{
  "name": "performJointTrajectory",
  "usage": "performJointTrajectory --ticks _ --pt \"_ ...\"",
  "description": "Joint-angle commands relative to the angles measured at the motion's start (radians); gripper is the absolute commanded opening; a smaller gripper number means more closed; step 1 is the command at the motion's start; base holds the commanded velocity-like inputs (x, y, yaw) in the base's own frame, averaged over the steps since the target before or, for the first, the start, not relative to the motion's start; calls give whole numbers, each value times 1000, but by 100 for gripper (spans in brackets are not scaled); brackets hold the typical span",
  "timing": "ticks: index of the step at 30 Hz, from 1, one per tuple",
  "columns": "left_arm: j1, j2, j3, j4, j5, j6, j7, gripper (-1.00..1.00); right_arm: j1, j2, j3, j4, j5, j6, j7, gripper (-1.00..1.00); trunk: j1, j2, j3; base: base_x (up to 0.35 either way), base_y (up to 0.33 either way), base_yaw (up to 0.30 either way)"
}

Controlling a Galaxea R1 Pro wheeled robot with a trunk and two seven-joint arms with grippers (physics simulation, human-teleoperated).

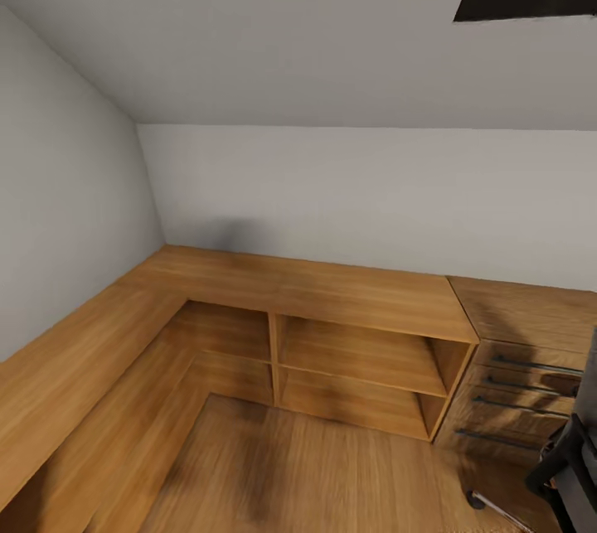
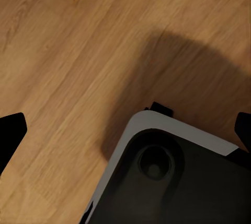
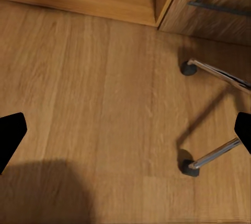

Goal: In the bedroom, organize the workspace by keeping the computer under the desk, ensuring the monitor is on the desk, placing the keyboard on the desk next to the monitor, placing the mouse on the desk next to the keyboard, moving the folder from the swivel chair onto the desk next to the mouse, stacking the notebook on top of the folder with the pen on top of the notebook, and positioning the swivel chair next to the desk.

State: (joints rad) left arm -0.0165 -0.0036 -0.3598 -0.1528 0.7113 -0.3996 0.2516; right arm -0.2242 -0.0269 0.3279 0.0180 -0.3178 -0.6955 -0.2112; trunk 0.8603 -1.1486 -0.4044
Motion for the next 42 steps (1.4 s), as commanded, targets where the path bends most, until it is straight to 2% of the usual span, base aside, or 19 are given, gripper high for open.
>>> performJointTrajectory --ticks 1,32,42 --pt "0 0 -9 -1 3 -2 7 100 -1 0 8 2 -3 -2 -5 100 0 -1 -1 8 12 -211" --pt "0 0 -8 -1 3 -2 7 100 -1 -1 11 4 2 -10 -2 100 0 -1 14 2 2 -251" --pt "0 0 -10 -1 3 -2 7 100 -1 -1 12 5 6 -11 -2 100 0 -1 23 179 124 -251"
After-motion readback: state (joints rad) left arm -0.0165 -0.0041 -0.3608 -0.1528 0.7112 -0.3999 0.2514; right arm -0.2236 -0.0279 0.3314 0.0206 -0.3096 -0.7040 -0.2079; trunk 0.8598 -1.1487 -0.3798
